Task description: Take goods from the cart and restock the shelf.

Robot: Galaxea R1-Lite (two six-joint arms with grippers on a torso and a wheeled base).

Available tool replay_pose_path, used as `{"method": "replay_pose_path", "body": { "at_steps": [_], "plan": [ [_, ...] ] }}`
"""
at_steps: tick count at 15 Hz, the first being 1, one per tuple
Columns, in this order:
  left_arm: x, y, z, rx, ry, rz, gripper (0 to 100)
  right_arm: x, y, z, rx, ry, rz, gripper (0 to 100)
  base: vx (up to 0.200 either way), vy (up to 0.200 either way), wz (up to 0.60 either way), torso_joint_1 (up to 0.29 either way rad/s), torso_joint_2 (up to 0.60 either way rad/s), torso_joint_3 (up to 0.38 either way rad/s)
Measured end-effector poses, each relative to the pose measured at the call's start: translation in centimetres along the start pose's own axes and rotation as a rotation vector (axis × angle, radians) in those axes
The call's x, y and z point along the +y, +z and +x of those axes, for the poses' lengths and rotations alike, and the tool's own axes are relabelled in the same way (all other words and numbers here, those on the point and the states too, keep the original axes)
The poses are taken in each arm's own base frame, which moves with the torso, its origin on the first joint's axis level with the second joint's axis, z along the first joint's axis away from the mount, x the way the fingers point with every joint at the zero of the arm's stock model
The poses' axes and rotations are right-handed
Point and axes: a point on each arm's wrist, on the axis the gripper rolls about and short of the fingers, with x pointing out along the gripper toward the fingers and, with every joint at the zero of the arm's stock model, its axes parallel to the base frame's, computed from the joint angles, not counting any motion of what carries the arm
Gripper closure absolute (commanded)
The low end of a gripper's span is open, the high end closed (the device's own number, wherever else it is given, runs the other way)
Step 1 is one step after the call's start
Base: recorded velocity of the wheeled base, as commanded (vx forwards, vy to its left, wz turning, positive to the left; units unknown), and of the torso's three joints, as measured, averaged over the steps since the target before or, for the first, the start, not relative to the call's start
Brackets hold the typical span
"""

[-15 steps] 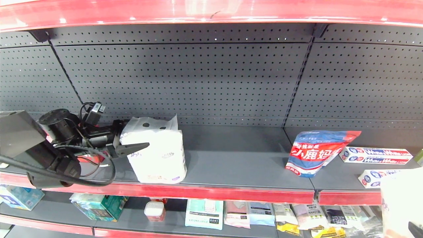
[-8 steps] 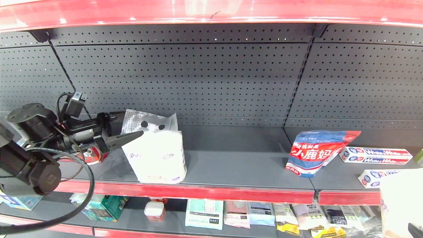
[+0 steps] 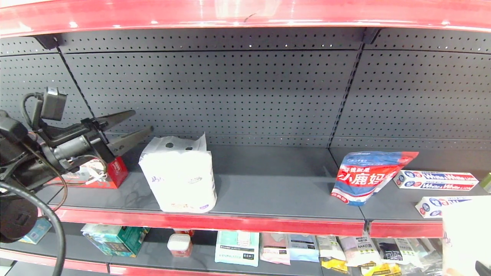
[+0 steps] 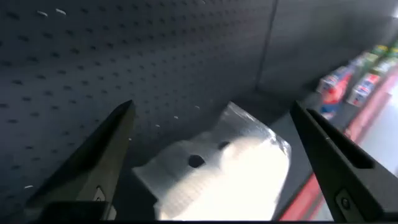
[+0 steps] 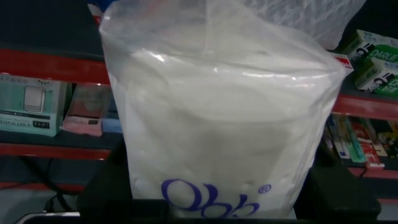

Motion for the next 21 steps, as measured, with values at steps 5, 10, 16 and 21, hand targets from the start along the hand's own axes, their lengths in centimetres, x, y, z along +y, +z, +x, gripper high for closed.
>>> {"method": "replay_pose_path", "body": {
  "at_steps": [5, 10, 16, 21],
  "plan": [
    [-1.7, 2.8, -0.6, 0.015, 0.402, -0.085, 0, -0.2, 0.8, -0.3, -0.044, -0.008, 0.018, 100, 0.000, 0.000, 0.00, 0.000, 0.00, 0.000],
    [-6.7, 4.4, -4.0, 0.168, 0.724, -0.167, 0, -0.7, 3.3, -0.8, -0.127, 0.021, 0.021, 100, 0.000, 0.000, 0.00, 0.000, 0.00, 0.000],
    [-17.6, 5.6, -12.6, 0.418, 0.438, -0.158, 0, -1.5, 7.7, 0.1, -0.173, 0.101, 0.013, 100, 0.000, 0.000, 0.00, 0.000, 0.00, 0.000],
    [-21.2, 3.6, -19.4, 0.418, 0.513, -0.016, 0, -2.0, 9.3, -0.1, -0.205, 0.045, -0.006, 100, 0.000, 0.000, 0.00, 0.000, 0.00, 0.000]
  ]
}}
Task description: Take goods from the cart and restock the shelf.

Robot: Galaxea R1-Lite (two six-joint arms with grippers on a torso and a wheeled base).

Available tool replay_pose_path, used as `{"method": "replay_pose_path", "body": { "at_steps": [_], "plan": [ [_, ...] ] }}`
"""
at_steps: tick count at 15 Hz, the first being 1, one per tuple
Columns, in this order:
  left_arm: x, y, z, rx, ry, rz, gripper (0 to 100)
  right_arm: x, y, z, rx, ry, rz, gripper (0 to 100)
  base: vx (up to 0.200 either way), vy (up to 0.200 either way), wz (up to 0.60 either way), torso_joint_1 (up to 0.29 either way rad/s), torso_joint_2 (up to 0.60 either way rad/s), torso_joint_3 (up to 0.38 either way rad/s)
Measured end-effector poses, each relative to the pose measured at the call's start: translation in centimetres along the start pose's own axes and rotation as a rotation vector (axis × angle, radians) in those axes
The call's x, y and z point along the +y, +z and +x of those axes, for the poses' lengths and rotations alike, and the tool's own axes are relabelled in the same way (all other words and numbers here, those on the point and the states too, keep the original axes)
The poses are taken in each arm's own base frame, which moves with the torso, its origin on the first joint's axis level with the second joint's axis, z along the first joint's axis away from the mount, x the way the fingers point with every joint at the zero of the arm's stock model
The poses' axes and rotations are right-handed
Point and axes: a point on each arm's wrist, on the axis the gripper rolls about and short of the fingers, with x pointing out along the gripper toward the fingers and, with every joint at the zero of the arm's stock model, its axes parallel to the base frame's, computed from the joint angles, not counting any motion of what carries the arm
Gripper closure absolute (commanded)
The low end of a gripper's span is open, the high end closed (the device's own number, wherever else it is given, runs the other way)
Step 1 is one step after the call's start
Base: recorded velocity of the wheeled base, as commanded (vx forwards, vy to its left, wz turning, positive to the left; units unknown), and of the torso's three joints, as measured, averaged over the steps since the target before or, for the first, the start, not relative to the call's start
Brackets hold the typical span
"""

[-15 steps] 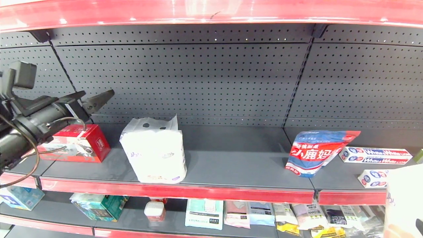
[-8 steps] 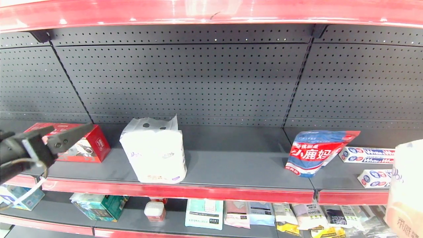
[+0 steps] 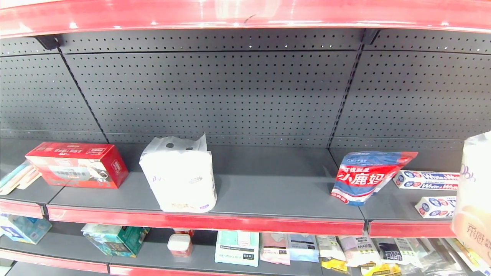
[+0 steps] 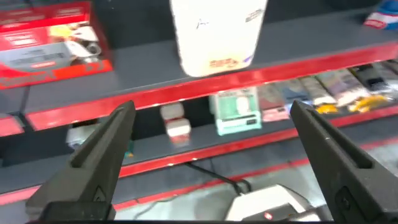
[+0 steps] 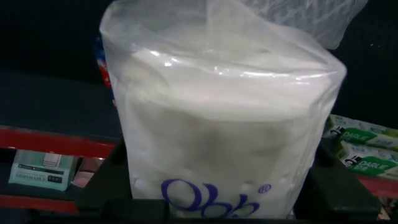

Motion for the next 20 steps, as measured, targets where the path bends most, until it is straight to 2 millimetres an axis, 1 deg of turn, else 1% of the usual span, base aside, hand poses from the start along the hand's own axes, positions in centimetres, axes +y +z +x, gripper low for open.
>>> {"method": "replay_pose_path", "body": {
  "at_steps": [3, 7, 11, 13, 16, 20],
  "plan": [
    [0.0, -2.5, -0.9, -0.007, 0.001, 0.072, 0, -0.1, 1.0, -0.6, -0.060, 0.010, -0.066, 100, 0.000, 0.000, 0.00, 0.000, 0.00, 0.000],
    [-0.1, -5.3, -1.1, -0.015, 0.011, 0.085, 0, 0.3, -0.3, -1.4, -0.062, 0.035, -0.072, 100, 0.000, 0.000, 0.00, 0.000, 0.00, 0.000],
    [-0.1, -7.7, -1.0, 0.000, 0.041, 0.085, 0, 0.5, -0.5, -1.8, -0.097, 0.114, -0.076, 100, 0.000, 0.000, 0.00, 0.000, 0.00, 0.000],
    [-0.1, -8.6, -0.7, 0.008, 0.058, 0.085, 0, 0.8, -0.9, -1.9, -0.112, 0.204, -0.081, 100, 0.000, 0.000, 0.00, 0.000, 0.00, 0.000],
    [-0.1, -8.9, -0.7, 0.008, 0.059, 0.085, 0, 1.3, -1.7, -1.8, -0.114, 0.320, -0.094, 100, 0.000, 0.000, 0.00, 0.000, 0.00, 0.000],
    [-0.1, -9.0, -0.7, -0.004, 0.059, 0.080, 0, 1.8, -1.3, -1.3, -0.137, 0.501, -0.107, 100, 0.000, 0.000, 0.00, 0.000, 0.00, 0.000]
  ]
}}
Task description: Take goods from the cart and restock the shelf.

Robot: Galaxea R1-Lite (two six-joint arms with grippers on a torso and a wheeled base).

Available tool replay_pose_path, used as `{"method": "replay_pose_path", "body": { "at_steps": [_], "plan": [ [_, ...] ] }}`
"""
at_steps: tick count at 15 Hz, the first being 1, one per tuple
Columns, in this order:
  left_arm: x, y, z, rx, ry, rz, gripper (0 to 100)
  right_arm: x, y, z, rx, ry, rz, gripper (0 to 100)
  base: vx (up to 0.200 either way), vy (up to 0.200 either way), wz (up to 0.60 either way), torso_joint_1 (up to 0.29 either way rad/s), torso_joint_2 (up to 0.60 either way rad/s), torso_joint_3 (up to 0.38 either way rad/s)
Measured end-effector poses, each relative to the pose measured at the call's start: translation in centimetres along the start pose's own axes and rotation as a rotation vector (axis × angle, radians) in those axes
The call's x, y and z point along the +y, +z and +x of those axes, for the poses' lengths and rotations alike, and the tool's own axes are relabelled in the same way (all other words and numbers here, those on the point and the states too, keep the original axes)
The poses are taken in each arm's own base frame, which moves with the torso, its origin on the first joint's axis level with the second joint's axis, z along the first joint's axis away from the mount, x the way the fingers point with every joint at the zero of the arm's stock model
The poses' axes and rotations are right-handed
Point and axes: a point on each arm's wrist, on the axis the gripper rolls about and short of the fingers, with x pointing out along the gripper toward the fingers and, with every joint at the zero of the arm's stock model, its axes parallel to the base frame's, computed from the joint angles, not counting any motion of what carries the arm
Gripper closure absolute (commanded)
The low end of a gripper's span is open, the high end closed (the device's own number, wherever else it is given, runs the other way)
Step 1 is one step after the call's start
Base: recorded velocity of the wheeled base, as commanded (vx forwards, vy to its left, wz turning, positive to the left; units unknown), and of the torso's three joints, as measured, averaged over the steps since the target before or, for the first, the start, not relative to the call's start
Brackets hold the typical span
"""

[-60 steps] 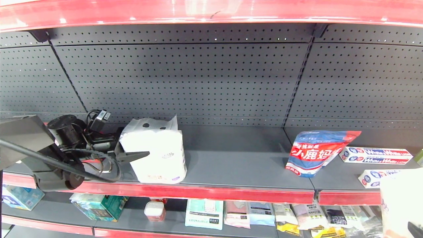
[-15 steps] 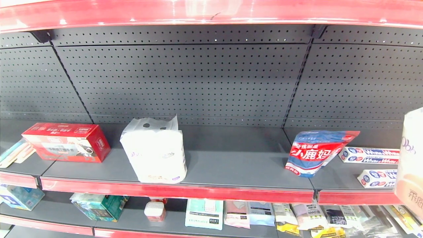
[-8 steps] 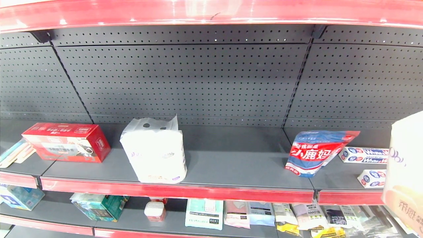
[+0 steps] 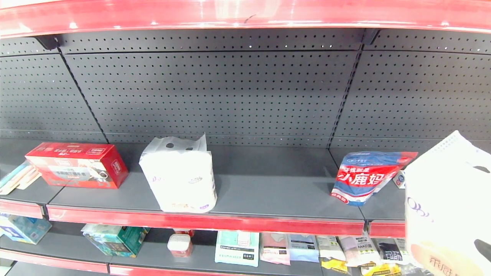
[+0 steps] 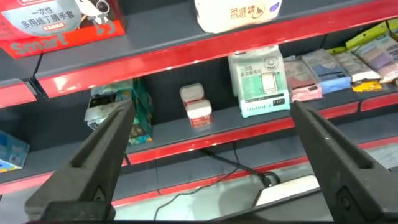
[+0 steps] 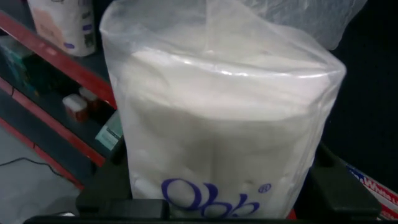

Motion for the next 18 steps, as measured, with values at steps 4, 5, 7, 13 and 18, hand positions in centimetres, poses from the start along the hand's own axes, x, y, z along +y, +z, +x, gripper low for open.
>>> {"method": "replay_pose_path", "body": {
  "at_steps": [4, 5, 7, 13, 18],
  "plan": [
    [0.08, -0.09, -0.09, -0.007, 0.034, -0.004, 0, 0.14, -0.03, 0.28, -0.002, 0.059, 0.002, 100, 0.000, 0.000, 0.00, 0.000, 0.00, 0.000],
    [0.09, -0.10, -0.10, -0.008, 0.036, -0.005, 0, 0.16, -0.10, 0.32, 0.000, 0.064, 0.003, 100, 0.000, 0.000, 0.00, 0.000, 0.00, 0.000],
    [0.09, -0.11, -0.11, -0.009, 0.036, -0.005, 0, 0.21, -0.21, 0.38, 0.005, 0.071, 0.007, 100, 0.000, 0.000, 0.30, -0.001, 0.00, 0.001],
    [0.09, -0.11, -0.12, -0.009, 0.035, -0.005, 0, 0.21, -0.27, 0.47, 0.011, 0.072, 0.012, 100, 0.000, 0.000, 0.60, 0.006, 0.00, -0.001],
    [0.08, -0.13, -0.13, -0.011, 0.035, -0.005, 0, 0.08, -0.05, 0.69, 0.015, 0.071, 0.013, 100, 0.000, 0.000, 0.24, -0.001, 0.00, 0.000]
  ]
}}
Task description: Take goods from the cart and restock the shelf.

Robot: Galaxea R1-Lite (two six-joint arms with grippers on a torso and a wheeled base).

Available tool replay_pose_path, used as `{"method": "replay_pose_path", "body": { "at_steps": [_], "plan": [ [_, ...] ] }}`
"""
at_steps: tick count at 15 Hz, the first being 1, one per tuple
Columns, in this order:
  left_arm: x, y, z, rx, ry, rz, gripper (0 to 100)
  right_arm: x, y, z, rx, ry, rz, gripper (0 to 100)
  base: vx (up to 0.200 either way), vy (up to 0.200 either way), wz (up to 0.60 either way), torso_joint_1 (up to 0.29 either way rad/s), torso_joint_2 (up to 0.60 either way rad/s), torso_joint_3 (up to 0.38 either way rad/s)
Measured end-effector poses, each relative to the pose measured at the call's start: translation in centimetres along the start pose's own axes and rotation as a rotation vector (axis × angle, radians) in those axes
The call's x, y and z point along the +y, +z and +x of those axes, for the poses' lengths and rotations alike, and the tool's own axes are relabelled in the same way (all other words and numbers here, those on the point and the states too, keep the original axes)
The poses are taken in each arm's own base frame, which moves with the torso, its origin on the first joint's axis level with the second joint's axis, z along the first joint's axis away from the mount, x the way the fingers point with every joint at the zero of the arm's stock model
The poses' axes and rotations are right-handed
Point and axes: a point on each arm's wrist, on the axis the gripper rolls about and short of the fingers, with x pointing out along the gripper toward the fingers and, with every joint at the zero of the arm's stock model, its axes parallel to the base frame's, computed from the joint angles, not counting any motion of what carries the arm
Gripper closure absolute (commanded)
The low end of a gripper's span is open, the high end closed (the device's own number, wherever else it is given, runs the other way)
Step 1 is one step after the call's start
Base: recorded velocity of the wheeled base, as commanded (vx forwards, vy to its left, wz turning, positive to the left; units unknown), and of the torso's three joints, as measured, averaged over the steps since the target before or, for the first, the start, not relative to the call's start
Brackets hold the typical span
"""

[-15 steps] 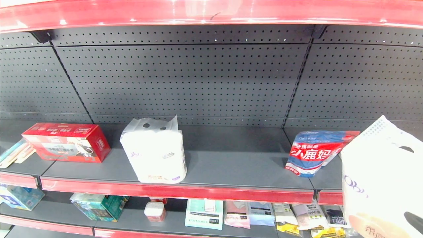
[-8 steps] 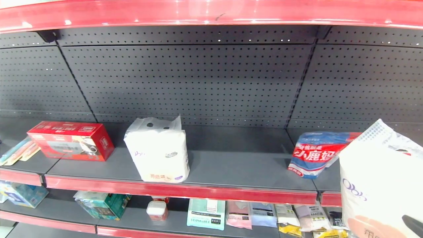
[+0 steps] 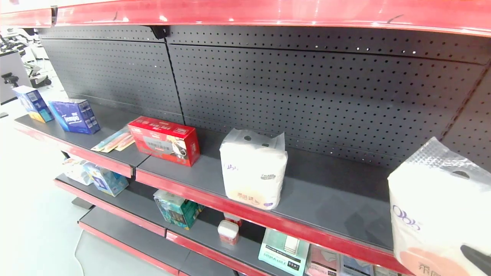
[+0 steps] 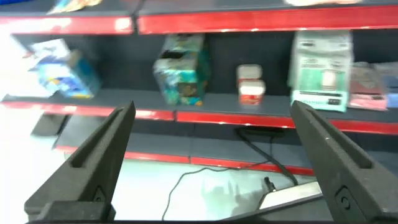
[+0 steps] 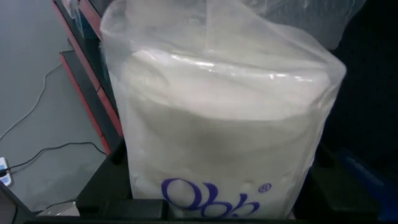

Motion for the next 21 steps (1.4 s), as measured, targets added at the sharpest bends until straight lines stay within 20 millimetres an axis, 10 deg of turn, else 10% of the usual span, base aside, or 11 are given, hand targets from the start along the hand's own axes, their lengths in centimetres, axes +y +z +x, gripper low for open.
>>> {"method": "replay_pose_path", "body": {
  "at_steps": [21],
  "plan": [
    [0.6, -0.9, 1.9, -0.183, 0.384, -0.169, 0, -3.2, 5.6, 7.2, 0.052, 0.094, 0.103, 100, 0.000, 0.000, 0.00, 0.000, 0.00, 0.000]
  ]
}}
